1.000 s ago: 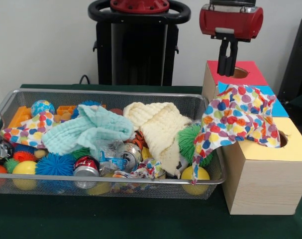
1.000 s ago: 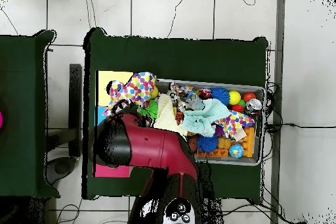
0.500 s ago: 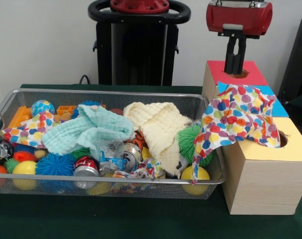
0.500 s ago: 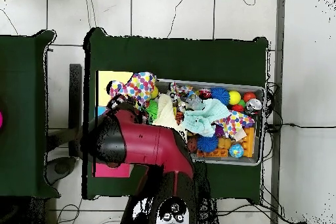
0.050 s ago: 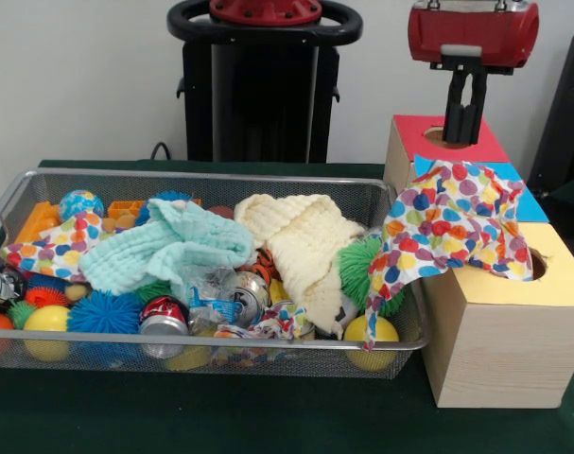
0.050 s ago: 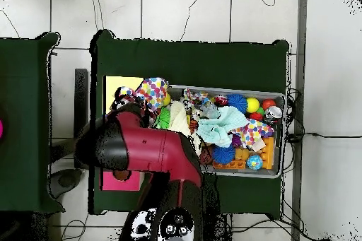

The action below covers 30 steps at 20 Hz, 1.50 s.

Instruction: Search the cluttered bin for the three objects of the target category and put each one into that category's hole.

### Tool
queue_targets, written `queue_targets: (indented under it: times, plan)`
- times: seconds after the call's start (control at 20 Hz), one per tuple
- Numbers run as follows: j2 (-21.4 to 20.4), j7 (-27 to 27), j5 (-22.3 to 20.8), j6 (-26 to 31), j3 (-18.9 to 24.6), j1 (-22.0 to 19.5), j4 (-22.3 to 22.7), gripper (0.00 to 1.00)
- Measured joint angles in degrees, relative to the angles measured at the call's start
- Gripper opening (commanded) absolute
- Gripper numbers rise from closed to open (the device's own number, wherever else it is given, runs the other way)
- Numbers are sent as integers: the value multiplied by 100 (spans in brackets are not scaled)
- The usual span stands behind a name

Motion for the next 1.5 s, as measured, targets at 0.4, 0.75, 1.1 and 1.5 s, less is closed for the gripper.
queue_targets:
  times: [0.4, 0.75, 1.1, 1.5]
  plan:
    - [334, 0, 140, -1, -62, 22, -281, 0]
    - [600, 0, 225, -1, -62, 10, -321, 0]
    - [796, 0, 274, -1, -56, 0, -322, 0]
    - [922, 0, 468, -1, -57, 19, -328, 0]
